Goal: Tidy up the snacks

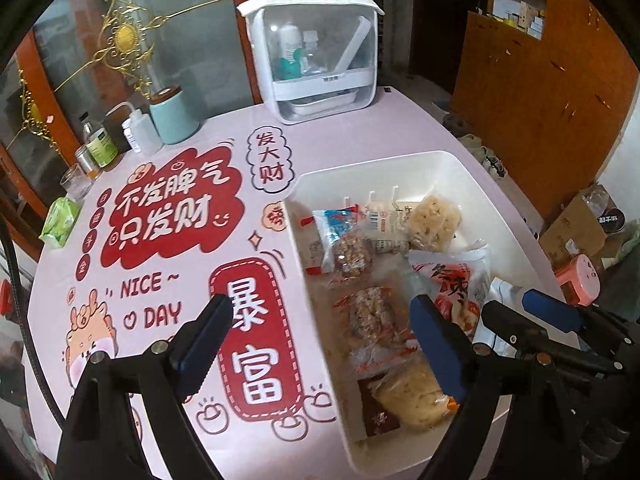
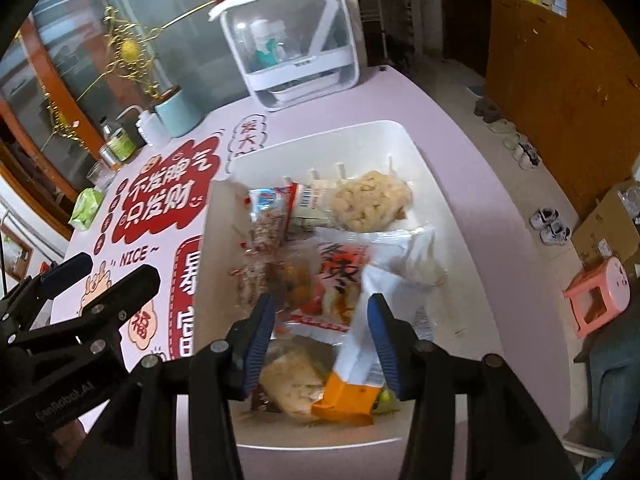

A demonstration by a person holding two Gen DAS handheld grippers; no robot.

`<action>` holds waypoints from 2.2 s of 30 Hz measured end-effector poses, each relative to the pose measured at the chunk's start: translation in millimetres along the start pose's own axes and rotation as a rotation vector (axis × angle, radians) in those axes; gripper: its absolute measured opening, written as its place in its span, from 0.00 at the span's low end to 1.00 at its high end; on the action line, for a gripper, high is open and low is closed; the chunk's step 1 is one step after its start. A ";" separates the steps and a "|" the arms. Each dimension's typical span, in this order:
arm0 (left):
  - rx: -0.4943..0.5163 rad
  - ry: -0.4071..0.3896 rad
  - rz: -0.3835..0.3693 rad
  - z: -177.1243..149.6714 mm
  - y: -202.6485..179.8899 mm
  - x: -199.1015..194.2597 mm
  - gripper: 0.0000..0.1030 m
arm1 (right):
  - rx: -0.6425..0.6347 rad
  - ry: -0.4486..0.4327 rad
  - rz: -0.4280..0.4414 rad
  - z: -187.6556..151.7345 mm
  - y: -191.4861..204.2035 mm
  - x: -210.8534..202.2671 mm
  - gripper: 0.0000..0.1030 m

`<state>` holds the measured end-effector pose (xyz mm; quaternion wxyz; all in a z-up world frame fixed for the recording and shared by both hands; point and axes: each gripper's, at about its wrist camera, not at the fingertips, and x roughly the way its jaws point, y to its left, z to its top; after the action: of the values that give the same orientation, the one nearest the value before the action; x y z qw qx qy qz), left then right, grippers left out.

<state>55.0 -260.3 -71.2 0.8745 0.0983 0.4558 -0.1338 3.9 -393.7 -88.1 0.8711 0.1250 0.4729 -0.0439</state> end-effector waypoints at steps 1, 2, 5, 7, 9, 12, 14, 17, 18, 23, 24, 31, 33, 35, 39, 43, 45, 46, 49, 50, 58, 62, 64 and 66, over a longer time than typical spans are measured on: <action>-0.002 -0.003 0.005 -2.0 3.7 -3.4 0.86 | -0.007 -0.004 0.007 -1.3 4.5 -1.8 0.47; -0.004 -0.006 0.011 -4.0 7.5 -6.5 0.86 | -0.012 -0.006 0.012 -2.5 8.0 -3.2 0.47; -0.011 -0.017 0.033 -11.6 20.2 -17.9 0.87 | -0.025 -0.011 0.026 -7.0 19.8 -8.6 0.47; -0.021 -0.020 0.044 -17.9 29.0 -24.7 0.86 | -0.031 -0.011 0.037 -10.2 27.9 -13.3 0.47; -0.030 -0.022 0.055 -24.0 37.8 -31.6 0.87 | -0.042 -0.012 0.044 -13.6 36.1 -18.2 0.48; -0.041 -0.019 0.078 -32.5 51.4 -41.3 0.88 | -0.064 -0.014 0.050 -18.8 50.4 -26.3 0.48; -0.052 -0.018 0.091 -38.6 61.8 -49.7 0.89 | -0.073 -0.015 0.058 -21.1 58.4 -30.2 0.48; -0.068 -0.026 0.105 -44.8 76.3 -61.7 0.89 | -0.082 -0.020 0.071 -24.3 70.3 -37.8 0.48; -0.076 -0.031 0.111 -47.2 81.2 -66.3 0.89 | -0.084 -0.024 0.072 -25.1 74.4 -40.5 0.48; -0.117 -0.040 0.124 -54.7 101.0 -85.3 0.89 | -0.108 -0.051 0.078 -29.1 95.3 -57.5 0.48; -0.127 -0.039 0.128 -56.7 105.1 -88.9 0.89 | -0.113 -0.056 0.082 -29.7 99.6 -61.5 0.48; -0.207 -0.016 0.125 -71.8 129.5 -105.6 0.89 | -0.117 -0.094 0.067 -32.7 116.5 -81.3 0.60; -0.219 -0.016 0.131 -74.1 134.3 -109.0 0.89 | -0.115 -0.096 0.070 -33.3 119.5 -83.6 0.60; -0.227 -0.013 0.138 -76.1 138.9 -112.7 0.89 | -0.120 -0.098 0.071 -35.0 124.4 -85.8 0.60; -0.225 -0.019 0.139 -77.9 141.2 -118.4 0.89 | -0.138 -0.103 0.073 -38.0 133.2 -89.8 0.60; -0.211 -0.023 0.139 -78.7 141.3 -122.5 0.89 | -0.152 -0.109 0.063 -41.5 142.0 -93.9 0.60; -0.208 -0.026 0.140 -79.2 142.1 -124.4 0.89 | -0.153 -0.110 0.054 -42.9 144.6 -95.0 0.60; -0.209 -0.027 0.142 -79.5 142.9 -125.4 0.89 | -0.152 -0.109 0.055 -42.9 144.4 -95.0 0.60; -0.211 -0.031 0.141 -80.3 146.2 -127.8 0.89 | -0.153 -0.111 0.055 -43.3 145.0 -95.7 0.60; -0.211 -0.032 0.142 -80.8 147.4 -128.3 0.89 | -0.154 -0.113 0.053 -43.9 146.3 -96.3 0.60; -0.213 -0.033 0.142 -81.8 148.7 -128.6 0.89 | -0.148 -0.114 0.042 -45.7 149.5 -97.0 0.60; -0.216 -0.031 0.142 -82.0 148.7 -128.3 0.89 | -0.149 -0.114 0.042 -46.1 150.4 -97.2 0.60; -0.214 -0.031 0.141 -82.7 149.4 -128.1 0.89 | -0.149 -0.113 0.042 -46.2 150.6 -97.2 0.60; -0.214 -0.030 0.141 -82.6 149.5 -127.9 0.89 | -0.149 -0.110 0.040 -46.7 151.5 -96.6 0.60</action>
<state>-30.5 -76.3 -5.1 0.8940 0.0342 0.4461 -0.0239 -57.6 -239.4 -5.1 0.9033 0.0665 0.4239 0.0021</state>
